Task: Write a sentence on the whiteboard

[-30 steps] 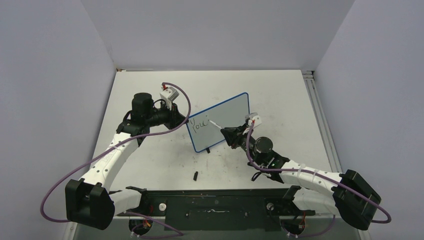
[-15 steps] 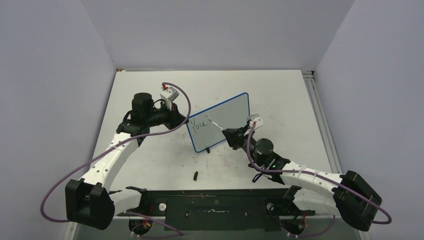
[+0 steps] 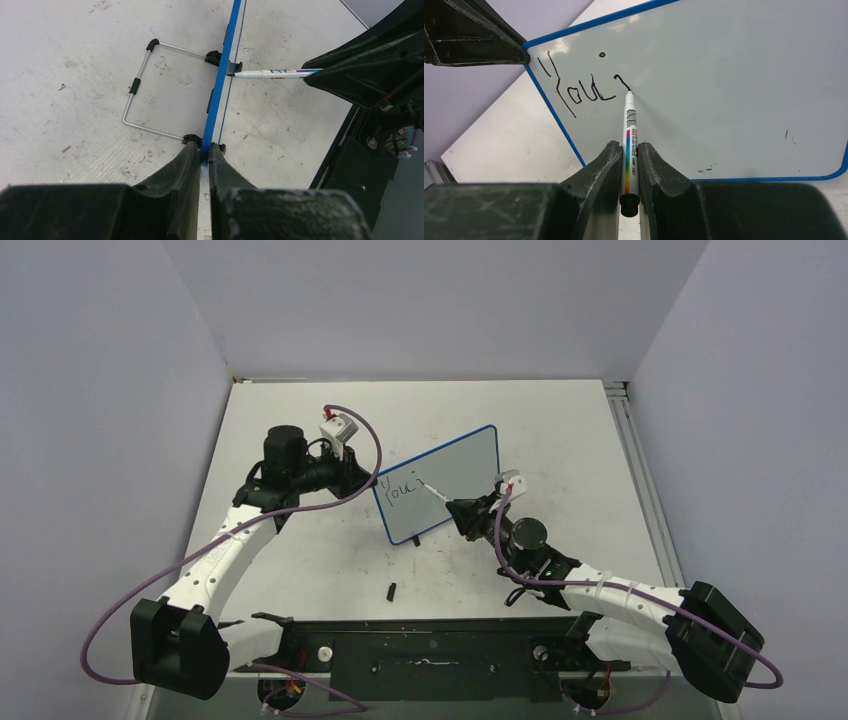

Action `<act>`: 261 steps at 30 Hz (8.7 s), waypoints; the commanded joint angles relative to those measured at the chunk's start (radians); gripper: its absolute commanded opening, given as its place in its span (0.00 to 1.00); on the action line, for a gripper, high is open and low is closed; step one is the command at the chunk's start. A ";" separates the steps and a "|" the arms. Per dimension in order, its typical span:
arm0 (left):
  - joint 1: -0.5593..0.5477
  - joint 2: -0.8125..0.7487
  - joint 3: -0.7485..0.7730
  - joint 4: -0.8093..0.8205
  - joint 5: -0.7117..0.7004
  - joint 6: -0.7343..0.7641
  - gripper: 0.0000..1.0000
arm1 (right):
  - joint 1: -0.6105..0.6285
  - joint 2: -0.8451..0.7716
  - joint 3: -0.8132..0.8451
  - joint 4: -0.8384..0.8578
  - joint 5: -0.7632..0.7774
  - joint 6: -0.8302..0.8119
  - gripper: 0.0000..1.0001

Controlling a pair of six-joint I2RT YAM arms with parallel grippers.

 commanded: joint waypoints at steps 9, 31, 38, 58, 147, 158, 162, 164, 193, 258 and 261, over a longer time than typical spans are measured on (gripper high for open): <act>-0.003 0.004 0.009 0.003 0.026 -0.010 0.00 | -0.009 -0.024 0.051 -0.008 0.017 -0.016 0.05; -0.003 0.002 0.009 0.003 0.028 -0.010 0.00 | -0.015 -0.042 0.051 0.052 0.039 -0.002 0.05; -0.002 0.003 0.010 0.003 0.029 -0.011 0.00 | -0.021 -0.043 0.046 0.064 0.037 0.006 0.05; -0.003 0.004 0.009 0.006 0.030 -0.012 0.00 | -0.024 -0.057 -0.006 0.042 0.025 0.019 0.05; -0.003 0.006 0.008 0.006 0.032 -0.014 0.00 | -0.046 -0.029 -0.023 0.031 0.050 0.041 0.05; -0.002 0.003 0.010 0.007 0.031 -0.014 0.00 | -0.047 -0.086 -0.019 0.003 0.078 0.033 0.05; -0.002 0.002 0.008 0.006 0.028 -0.014 0.00 | -0.047 -0.102 -0.015 0.009 0.058 0.023 0.05; -0.002 0.002 0.009 0.007 0.028 -0.014 0.00 | -0.047 -0.102 -0.012 0.023 0.039 0.020 0.05; -0.002 0.007 0.009 0.007 0.032 -0.016 0.00 | -0.048 -0.011 0.014 0.145 0.008 0.019 0.05; -0.002 0.002 0.009 0.009 0.037 -0.017 0.00 | -0.036 0.003 -0.032 0.157 0.047 0.075 0.05; -0.002 0.003 0.009 0.007 0.038 -0.017 0.00 | -0.032 0.003 -0.033 0.171 0.048 0.080 0.05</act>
